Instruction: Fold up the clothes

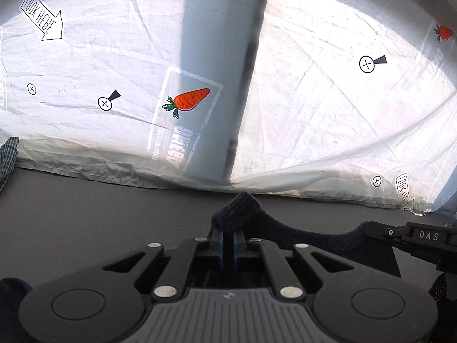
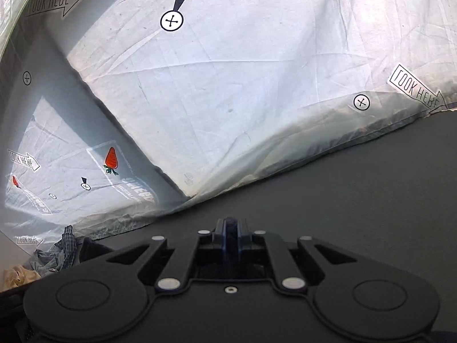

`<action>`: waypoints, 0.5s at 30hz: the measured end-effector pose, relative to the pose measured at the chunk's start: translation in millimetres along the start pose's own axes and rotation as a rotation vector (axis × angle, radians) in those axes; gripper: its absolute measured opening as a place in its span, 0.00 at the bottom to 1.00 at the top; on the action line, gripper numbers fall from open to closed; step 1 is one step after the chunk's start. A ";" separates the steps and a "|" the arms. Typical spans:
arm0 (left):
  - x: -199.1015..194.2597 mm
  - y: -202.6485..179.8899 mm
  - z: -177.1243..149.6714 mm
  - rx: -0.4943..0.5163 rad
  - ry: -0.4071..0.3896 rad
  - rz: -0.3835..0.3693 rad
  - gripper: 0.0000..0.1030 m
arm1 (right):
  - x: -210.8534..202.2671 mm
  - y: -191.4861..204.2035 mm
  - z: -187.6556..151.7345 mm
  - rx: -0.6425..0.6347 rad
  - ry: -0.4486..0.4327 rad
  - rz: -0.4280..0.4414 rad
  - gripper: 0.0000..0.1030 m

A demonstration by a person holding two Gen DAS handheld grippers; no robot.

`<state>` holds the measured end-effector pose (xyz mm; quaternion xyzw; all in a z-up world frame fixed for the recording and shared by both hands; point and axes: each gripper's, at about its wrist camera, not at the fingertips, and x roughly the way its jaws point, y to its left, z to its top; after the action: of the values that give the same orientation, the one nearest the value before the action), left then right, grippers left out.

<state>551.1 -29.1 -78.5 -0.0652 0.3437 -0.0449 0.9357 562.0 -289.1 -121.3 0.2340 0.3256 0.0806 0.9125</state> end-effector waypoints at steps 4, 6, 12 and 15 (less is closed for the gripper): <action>41.9 17.1 0.4 -0.065 0.060 -0.002 0.07 | 34.6 13.1 -6.3 -0.069 0.006 -0.052 0.07; 71.3 25.4 -19.8 -0.077 0.133 0.032 0.07 | 59.2 9.1 -27.3 -0.113 0.059 -0.123 0.07; 99.2 25.6 -51.6 0.030 0.187 0.058 0.07 | 83.5 4.3 -67.8 -0.237 0.115 -0.223 0.07; 98.0 27.4 -47.8 0.030 0.197 0.053 0.07 | 81.2 10.9 -63.3 -0.269 0.156 -0.237 0.12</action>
<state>595.6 -19.0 -181.2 -0.0373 0.4349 -0.0312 0.8992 585.0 -231.5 -204.1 0.0631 0.4069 0.0335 0.9107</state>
